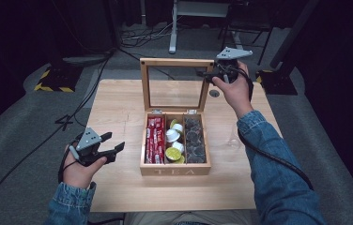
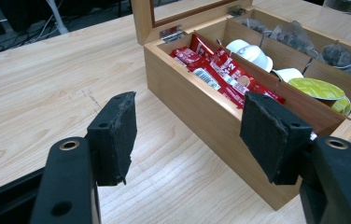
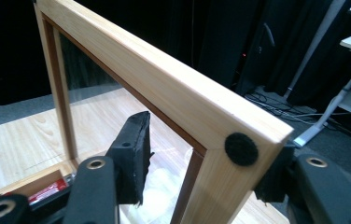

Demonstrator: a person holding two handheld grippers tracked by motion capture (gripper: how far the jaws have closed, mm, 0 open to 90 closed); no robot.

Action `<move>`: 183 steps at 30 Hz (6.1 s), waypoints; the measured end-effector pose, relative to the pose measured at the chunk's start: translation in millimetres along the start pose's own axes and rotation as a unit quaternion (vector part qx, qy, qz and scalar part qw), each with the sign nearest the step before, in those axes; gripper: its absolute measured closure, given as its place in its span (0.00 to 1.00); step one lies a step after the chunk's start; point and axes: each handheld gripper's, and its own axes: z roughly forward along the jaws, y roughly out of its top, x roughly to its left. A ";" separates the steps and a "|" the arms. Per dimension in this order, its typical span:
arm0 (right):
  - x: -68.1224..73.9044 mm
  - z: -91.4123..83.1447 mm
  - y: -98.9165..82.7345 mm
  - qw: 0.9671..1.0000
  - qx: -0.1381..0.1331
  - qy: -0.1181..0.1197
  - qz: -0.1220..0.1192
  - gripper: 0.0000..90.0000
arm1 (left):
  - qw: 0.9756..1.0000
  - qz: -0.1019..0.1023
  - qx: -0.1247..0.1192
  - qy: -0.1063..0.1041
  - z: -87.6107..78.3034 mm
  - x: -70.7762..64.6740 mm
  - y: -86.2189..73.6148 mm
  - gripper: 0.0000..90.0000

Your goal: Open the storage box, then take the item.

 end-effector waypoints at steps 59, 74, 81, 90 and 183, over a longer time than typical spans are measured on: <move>-10.8 58.1 -51.9 0.993 0.101 -0.037 0.053 0.36 | 1.000 -0.012 0.010 -0.017 12.9 4.8 -0.1 0.41; -4.5 -17.1 -35.9 0.996 0.072 -0.006 0.044 0.27 | 1.000 -0.006 0.018 -0.024 15.1 1.2 2.5 0.40; 28.9 -50.4 -40.2 0.996 0.070 0.043 0.027 0.31 | 0.999 0.000 0.021 -0.030 19.0 -3.8 6.1 0.40; 66.1 -68.8 -58.2 0.993 0.079 0.084 0.017 0.31 | 0.998 0.000 0.048 -0.036 19.0 -5.4 -5.3 0.37; 96.9 -36.5 -99.8 0.985 0.127 0.110 0.030 0.96 | 0.990 -0.019 0.136 -0.009 32.8 16.0 -54.0 0.35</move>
